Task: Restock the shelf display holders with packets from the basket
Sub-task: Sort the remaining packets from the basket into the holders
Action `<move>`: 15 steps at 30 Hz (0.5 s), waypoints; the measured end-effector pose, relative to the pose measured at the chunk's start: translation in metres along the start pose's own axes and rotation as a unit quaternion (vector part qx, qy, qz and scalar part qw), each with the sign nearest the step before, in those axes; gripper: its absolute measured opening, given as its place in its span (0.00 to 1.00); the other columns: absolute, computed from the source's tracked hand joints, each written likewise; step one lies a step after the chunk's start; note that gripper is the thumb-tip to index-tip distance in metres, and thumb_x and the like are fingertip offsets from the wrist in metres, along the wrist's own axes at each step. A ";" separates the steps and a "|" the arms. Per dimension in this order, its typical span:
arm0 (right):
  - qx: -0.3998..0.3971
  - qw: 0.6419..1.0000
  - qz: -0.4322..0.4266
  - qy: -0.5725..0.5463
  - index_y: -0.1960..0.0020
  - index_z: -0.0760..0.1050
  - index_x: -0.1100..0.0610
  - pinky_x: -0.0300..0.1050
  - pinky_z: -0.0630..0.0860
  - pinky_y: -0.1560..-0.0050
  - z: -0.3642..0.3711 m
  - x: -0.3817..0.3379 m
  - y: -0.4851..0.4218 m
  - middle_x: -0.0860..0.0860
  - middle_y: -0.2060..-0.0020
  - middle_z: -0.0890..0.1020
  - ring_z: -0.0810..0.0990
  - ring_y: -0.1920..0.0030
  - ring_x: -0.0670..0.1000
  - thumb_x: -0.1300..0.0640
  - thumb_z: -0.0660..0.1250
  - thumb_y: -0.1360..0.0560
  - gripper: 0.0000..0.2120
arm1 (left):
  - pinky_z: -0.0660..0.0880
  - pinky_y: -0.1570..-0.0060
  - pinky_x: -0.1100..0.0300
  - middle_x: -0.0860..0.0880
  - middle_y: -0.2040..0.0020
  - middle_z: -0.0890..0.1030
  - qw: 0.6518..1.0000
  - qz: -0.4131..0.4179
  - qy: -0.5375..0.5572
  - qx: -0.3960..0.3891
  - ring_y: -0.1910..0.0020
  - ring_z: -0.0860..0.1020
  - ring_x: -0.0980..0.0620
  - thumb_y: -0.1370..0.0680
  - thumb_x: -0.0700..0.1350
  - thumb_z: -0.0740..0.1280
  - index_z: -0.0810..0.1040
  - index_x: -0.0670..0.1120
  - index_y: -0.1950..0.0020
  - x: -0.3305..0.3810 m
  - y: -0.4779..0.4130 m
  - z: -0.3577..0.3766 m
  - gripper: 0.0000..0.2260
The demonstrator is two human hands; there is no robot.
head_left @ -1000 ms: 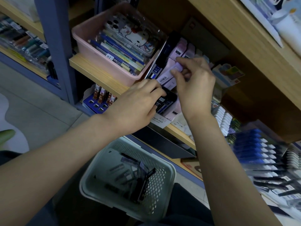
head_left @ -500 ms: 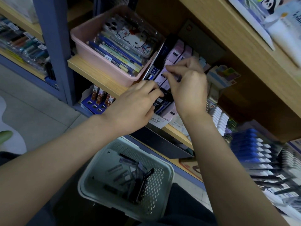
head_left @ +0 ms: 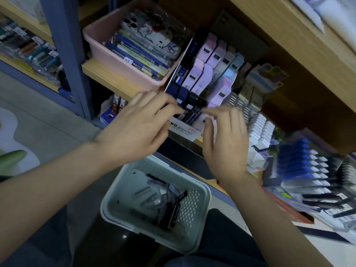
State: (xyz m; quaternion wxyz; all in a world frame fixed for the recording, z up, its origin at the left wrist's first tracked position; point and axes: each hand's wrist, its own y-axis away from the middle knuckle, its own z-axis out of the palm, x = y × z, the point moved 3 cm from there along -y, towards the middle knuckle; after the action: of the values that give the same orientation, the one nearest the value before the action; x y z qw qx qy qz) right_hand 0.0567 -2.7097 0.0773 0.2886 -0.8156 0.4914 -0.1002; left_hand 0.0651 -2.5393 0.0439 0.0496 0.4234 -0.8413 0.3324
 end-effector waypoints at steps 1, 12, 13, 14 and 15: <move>-0.007 1.000 -0.019 -0.018 0.46 0.73 0.60 0.42 0.67 0.51 0.002 -0.002 0.015 0.57 0.55 0.78 0.72 0.53 0.52 0.66 0.60 0.23 0.08 | 0.64 0.44 0.54 0.44 0.47 0.76 1.000 -0.006 -0.003 -0.008 0.47 0.71 0.48 0.24 0.41 0.58 0.75 0.42 0.42 0.000 0.011 0.001 0.13; -0.491 0.832 0.250 -0.068 0.30 0.63 0.55 0.46 0.70 0.47 0.130 0.024 0.214 0.54 0.35 0.69 0.72 0.39 0.55 0.53 0.53 0.18 0.17 | 0.74 0.50 0.43 0.40 0.43 0.75 0.929 -0.311 0.095 -0.174 0.49 0.76 0.37 0.24 0.52 0.52 0.69 0.42 0.34 -0.035 0.163 0.116 0.23; -0.503 0.812 0.289 -0.071 0.28 0.60 0.56 0.48 0.70 0.45 0.139 0.030 0.230 0.55 0.32 0.67 0.71 0.38 0.56 0.52 0.53 0.18 0.19 | 0.74 0.49 0.42 0.40 0.42 0.74 0.919 -0.338 0.109 -0.172 0.48 0.75 0.36 0.24 0.51 0.53 0.68 0.42 0.32 -0.037 0.169 0.122 0.23; -0.507 0.795 0.322 -0.082 0.26 0.57 0.55 0.50 0.70 0.43 0.147 0.033 0.244 0.55 0.31 0.65 0.71 0.37 0.57 0.52 0.54 0.18 0.22 | 0.73 0.47 0.43 0.40 0.41 0.73 0.909 -0.362 0.125 -0.166 0.46 0.75 0.37 0.23 0.50 0.53 0.67 0.42 0.31 -0.038 0.173 0.128 0.22; -0.514 0.775 0.355 -0.095 0.25 0.54 0.55 0.51 0.71 0.41 0.153 0.036 0.257 0.56 0.30 0.65 0.70 0.37 0.58 0.53 0.56 0.19 0.24 | 0.72 0.46 0.46 0.40 0.40 0.72 0.899 -0.382 0.139 -0.159 0.45 0.74 0.39 0.22 0.49 0.53 0.66 0.42 0.31 -0.038 0.176 0.133 0.21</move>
State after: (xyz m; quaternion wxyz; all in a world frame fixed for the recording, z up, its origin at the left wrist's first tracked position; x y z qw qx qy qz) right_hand -0.0479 -2.7736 -0.1980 -0.1135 -0.6155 0.6943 0.3553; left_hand -0.0152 -2.5198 -0.1641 0.3563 0.6483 -0.6410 0.2048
